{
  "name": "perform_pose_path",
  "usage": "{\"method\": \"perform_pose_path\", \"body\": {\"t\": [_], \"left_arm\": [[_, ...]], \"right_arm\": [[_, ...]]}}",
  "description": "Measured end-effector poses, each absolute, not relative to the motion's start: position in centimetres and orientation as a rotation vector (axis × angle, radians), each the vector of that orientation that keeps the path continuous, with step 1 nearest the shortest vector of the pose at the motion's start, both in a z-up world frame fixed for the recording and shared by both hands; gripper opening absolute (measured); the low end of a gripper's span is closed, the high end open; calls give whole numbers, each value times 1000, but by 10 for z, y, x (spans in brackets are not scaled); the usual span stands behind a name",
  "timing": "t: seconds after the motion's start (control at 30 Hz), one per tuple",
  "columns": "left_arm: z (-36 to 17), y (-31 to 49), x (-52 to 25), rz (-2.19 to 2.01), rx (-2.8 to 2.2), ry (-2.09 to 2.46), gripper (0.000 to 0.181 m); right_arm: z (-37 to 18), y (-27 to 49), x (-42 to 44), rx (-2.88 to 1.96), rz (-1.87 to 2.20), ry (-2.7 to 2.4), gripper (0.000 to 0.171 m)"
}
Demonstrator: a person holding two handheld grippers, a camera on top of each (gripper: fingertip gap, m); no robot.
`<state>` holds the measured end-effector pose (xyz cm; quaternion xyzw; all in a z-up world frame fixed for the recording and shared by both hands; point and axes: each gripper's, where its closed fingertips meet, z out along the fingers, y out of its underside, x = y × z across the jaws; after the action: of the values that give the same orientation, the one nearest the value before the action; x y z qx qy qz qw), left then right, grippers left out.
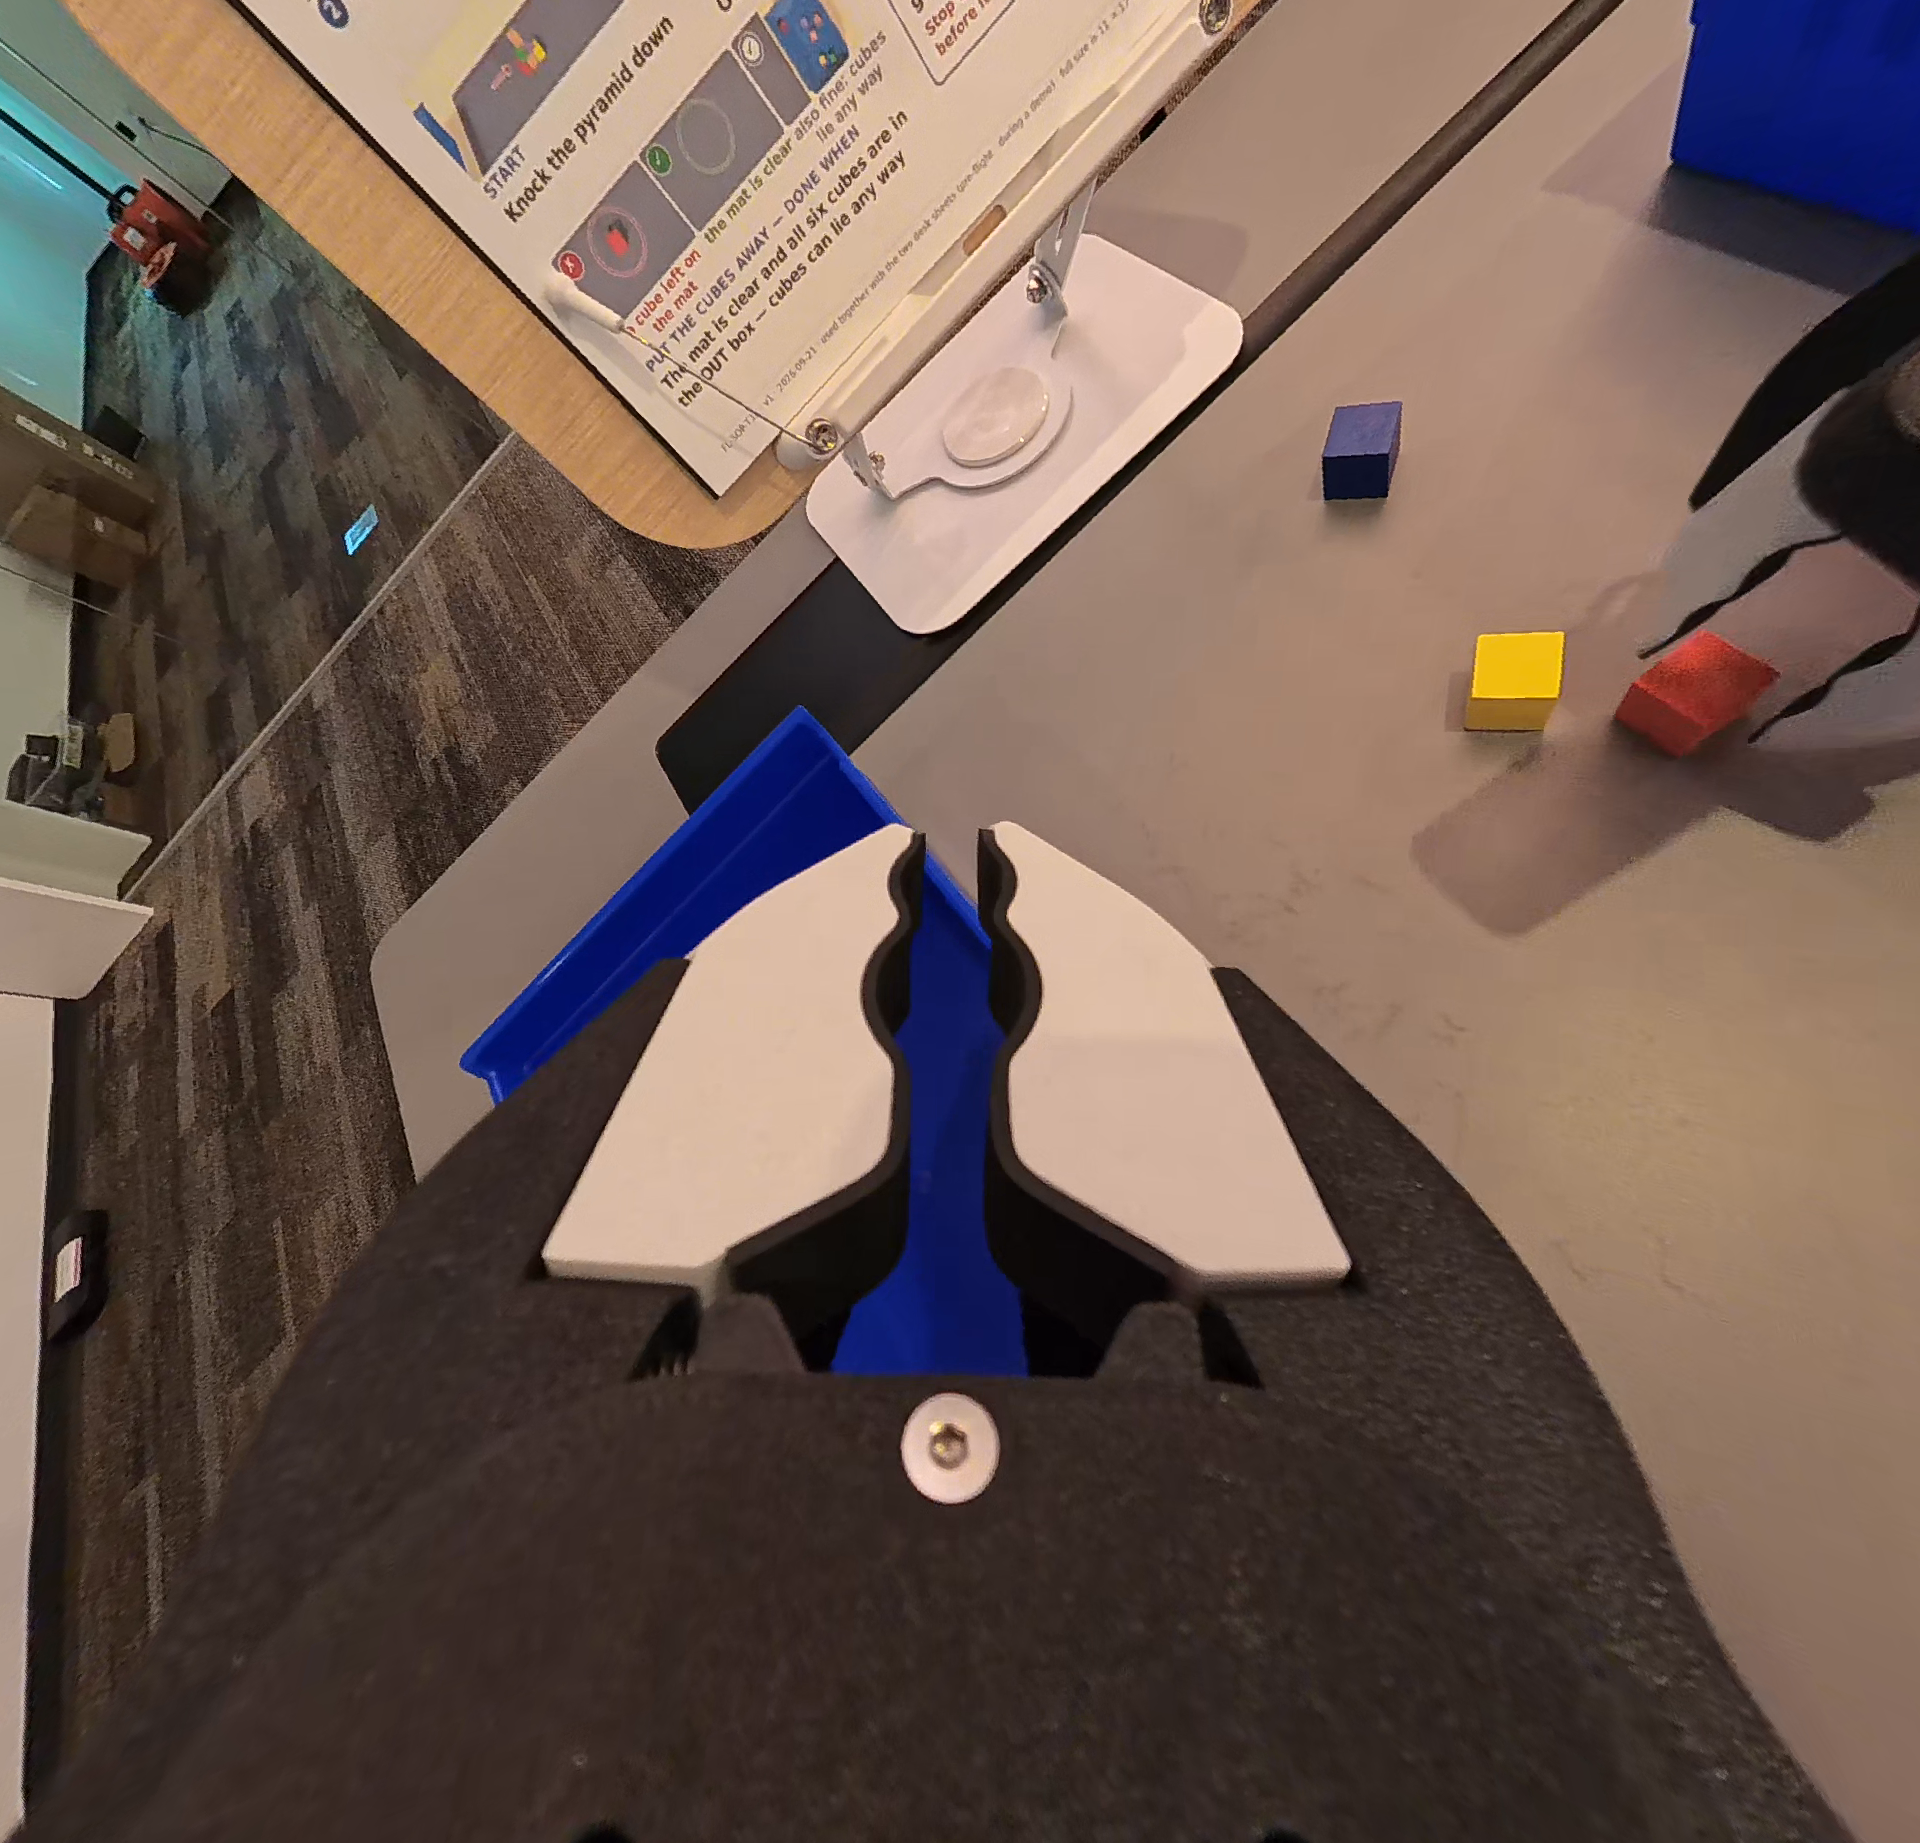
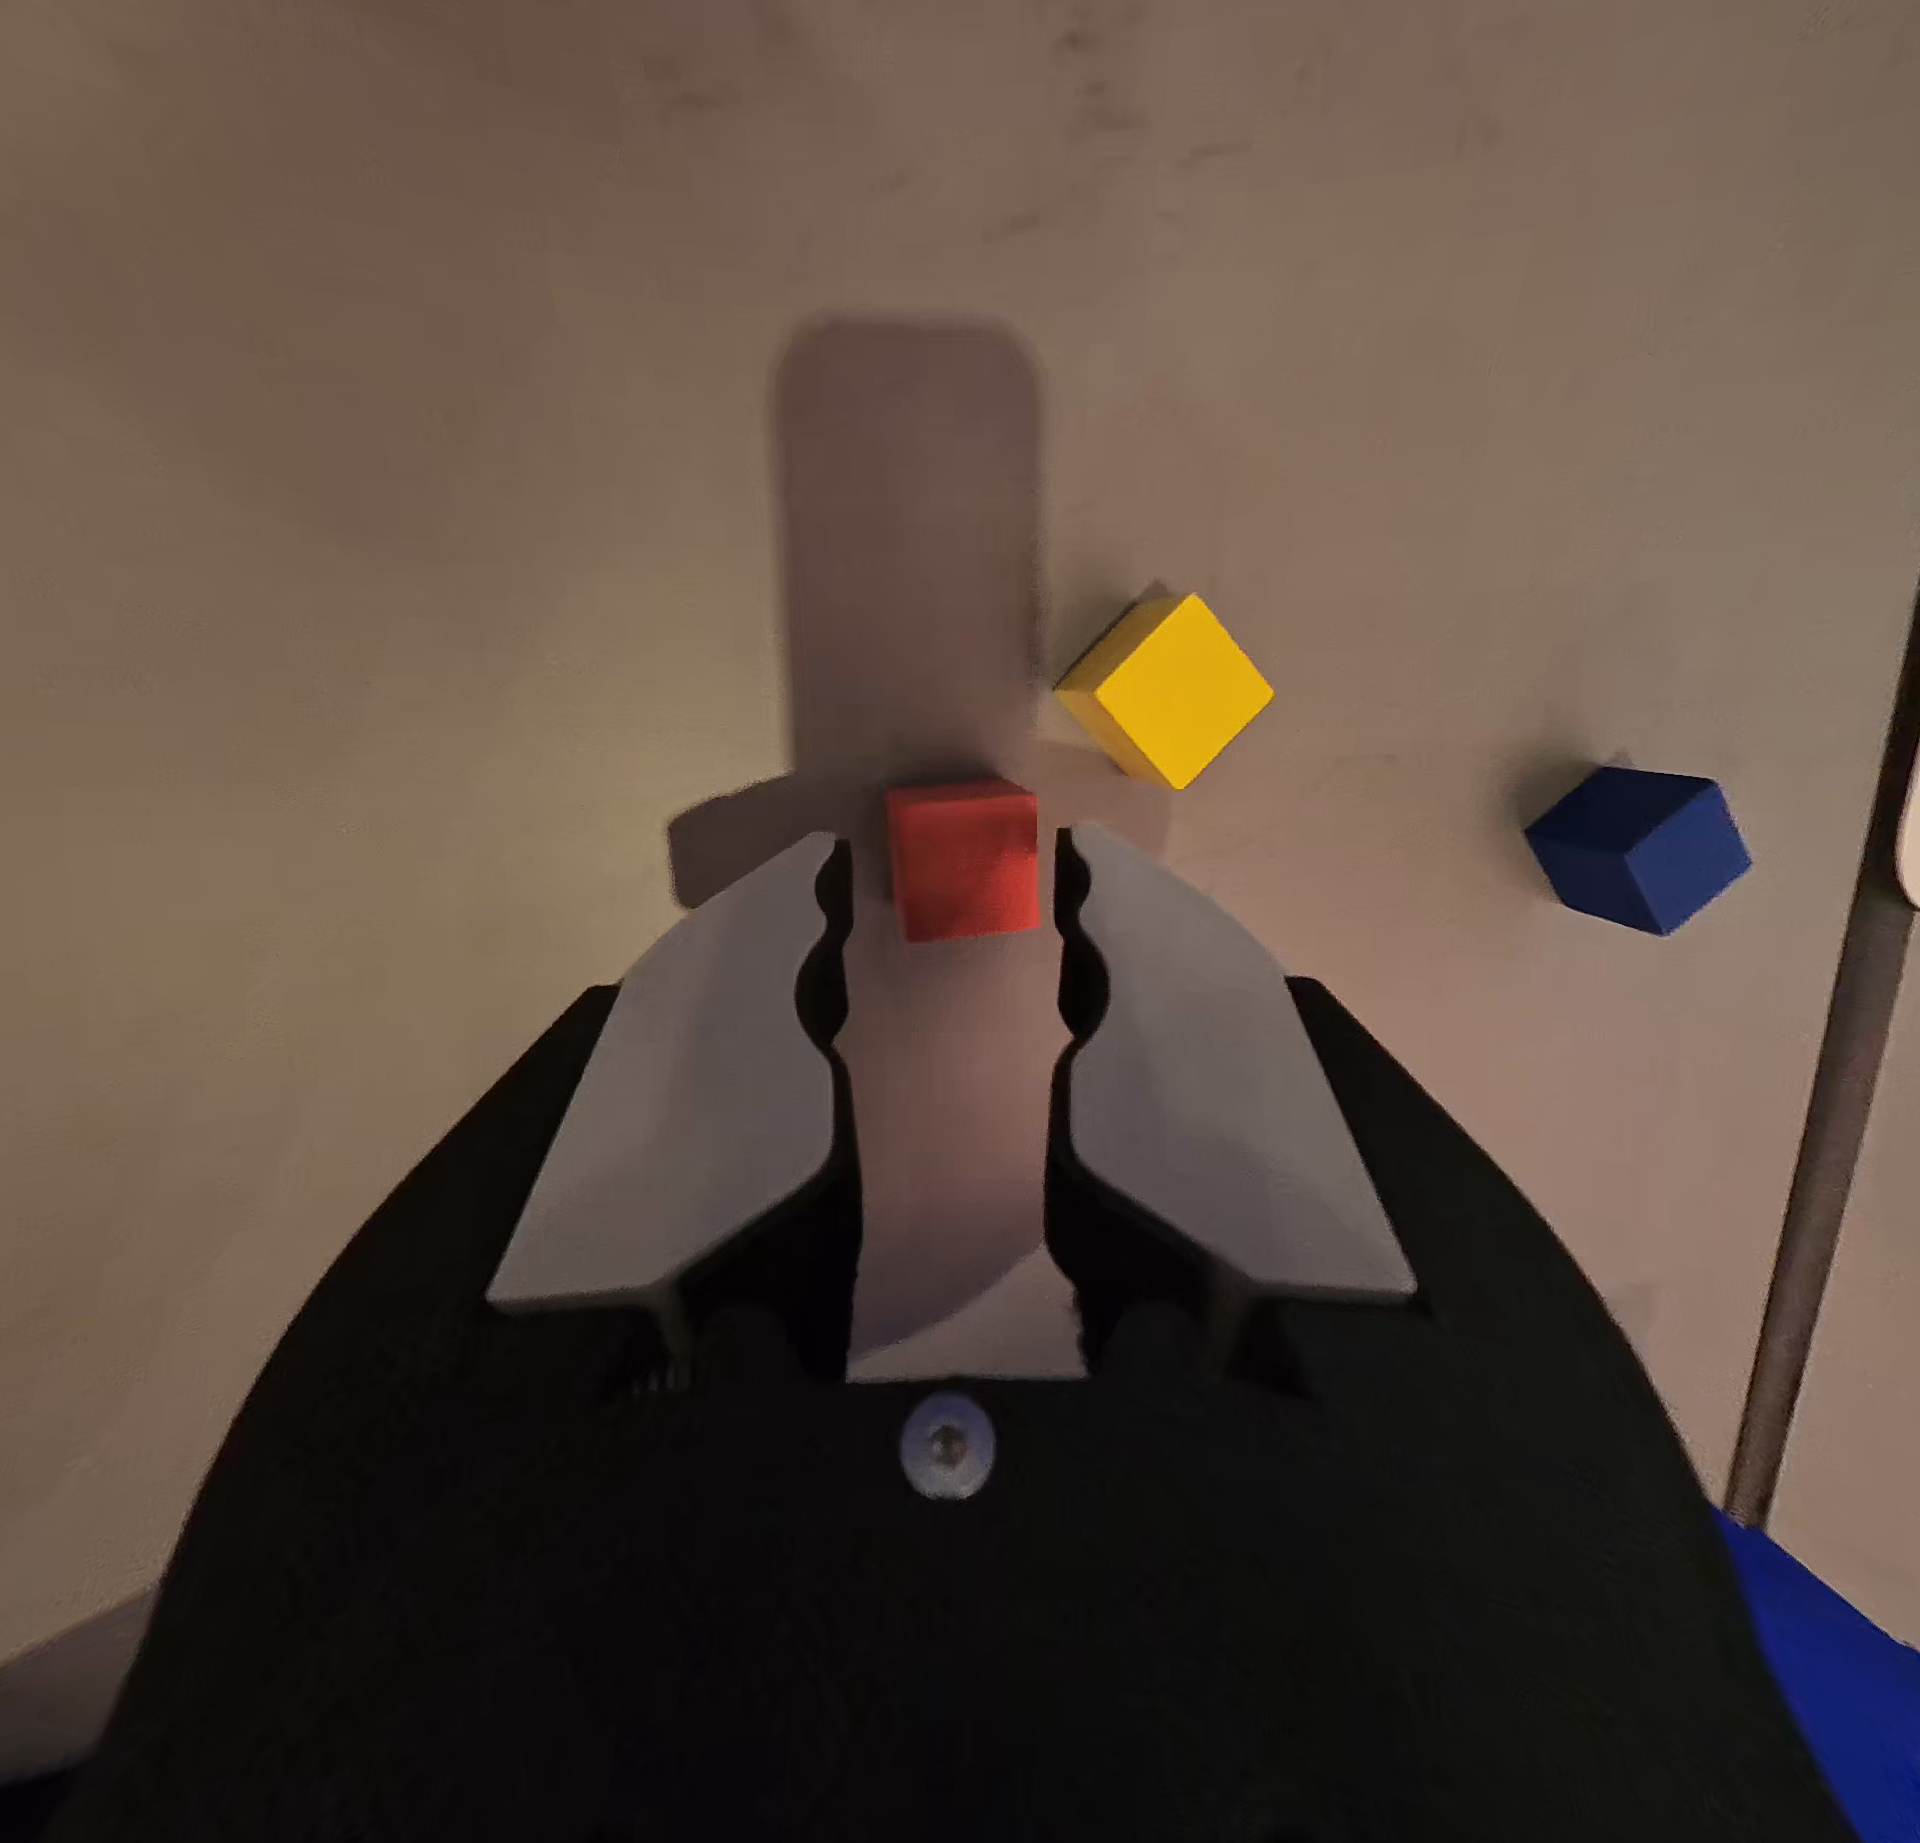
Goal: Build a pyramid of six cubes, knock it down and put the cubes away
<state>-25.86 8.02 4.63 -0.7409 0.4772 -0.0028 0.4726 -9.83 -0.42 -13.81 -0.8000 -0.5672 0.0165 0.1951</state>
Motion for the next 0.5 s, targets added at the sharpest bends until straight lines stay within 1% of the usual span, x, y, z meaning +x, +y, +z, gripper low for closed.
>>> {"method": "perform_pose_path", "body": {"t": [0.13, 0.23, 0.3, 0.37, 0.43, 0.5], "left_arm": [[45, 80, -258, 0, -1813, 1176, 10], [45, 80, -258, -1, -1815, 1180, 10], [45, 80, -258, -1, -1814, 1181, 10], [45, 79, -259, -4, -1814, 1180, 10], [45, 79, -260, -4, -1816, 1179, 10], [45, 79, -260, -4, -1817, 1182, 10]], "right_arm": [[-145, -4, -97, -2248, 36, -1621, 29], [-145, -7, -97, -2271, 58, -1611, 28], [-130, -11, -102, -2241, 86, -1590, 28], [-93, -14, -105, -2172, 90, -1524, 28], [-38, -17, -97, -2094, 102, -1392, 28], [11, -20, -65, -2074, 59, -1208, 28]]}}
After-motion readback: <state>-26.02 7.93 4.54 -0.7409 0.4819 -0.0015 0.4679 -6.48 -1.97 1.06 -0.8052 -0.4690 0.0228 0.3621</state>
